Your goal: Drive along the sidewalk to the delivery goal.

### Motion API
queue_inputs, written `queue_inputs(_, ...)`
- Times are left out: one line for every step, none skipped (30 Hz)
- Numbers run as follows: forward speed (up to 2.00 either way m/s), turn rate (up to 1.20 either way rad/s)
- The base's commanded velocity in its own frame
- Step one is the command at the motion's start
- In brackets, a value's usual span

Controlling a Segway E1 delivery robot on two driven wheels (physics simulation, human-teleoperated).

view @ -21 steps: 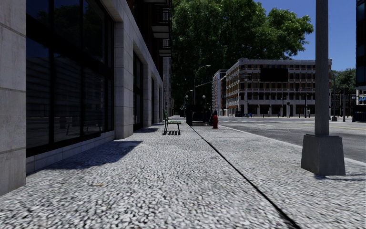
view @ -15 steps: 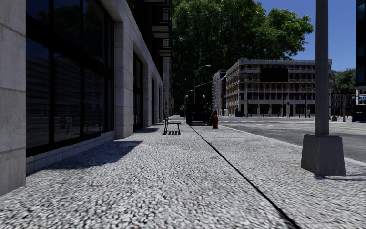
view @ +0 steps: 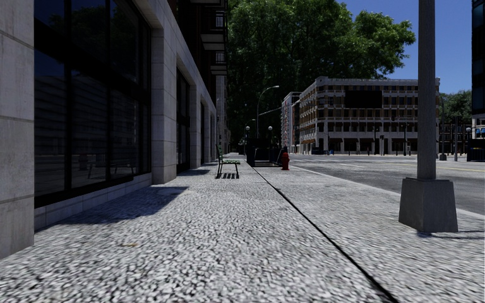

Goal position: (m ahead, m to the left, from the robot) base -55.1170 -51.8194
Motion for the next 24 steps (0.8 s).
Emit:
queue_inputs(0.0, 0.0)
queue_inputs(0.0, 0.0)
queue_inputs(0.0, 0.0)
queue_inputs(0.0, 0.0)
queue_inputs(0.0, 0.0)
queue_inputs(0.0, 0.0)
queue_inputs(0.0, 0.0)
queue_inputs(0.0, 0.0)
queue_inputs(0.0, 0.0)
queue_inputs(0.19, 0.0)
queue_inputs(0.19, 0.0)
queue_inputs(0.3, -0.08)
queue_inputs(0.38, -0.14)
queue_inputs(0.41, -0.2)
queue_inputs(0.41, -0.2)
queue_inputs(0.45, -0.22)
queue_inputs(0.48, -0.23)
queue_inputs(0.5, -0.23)
queue_inputs(0.5, -0.23)
queue_inputs(0.52, -0.26)
queue_inputs(0.53, -0.29)
queue_inputs(0.53, -0.32)
queue_inputs(0.53, -0.32)
queue_inputs(0.56, -0.34)
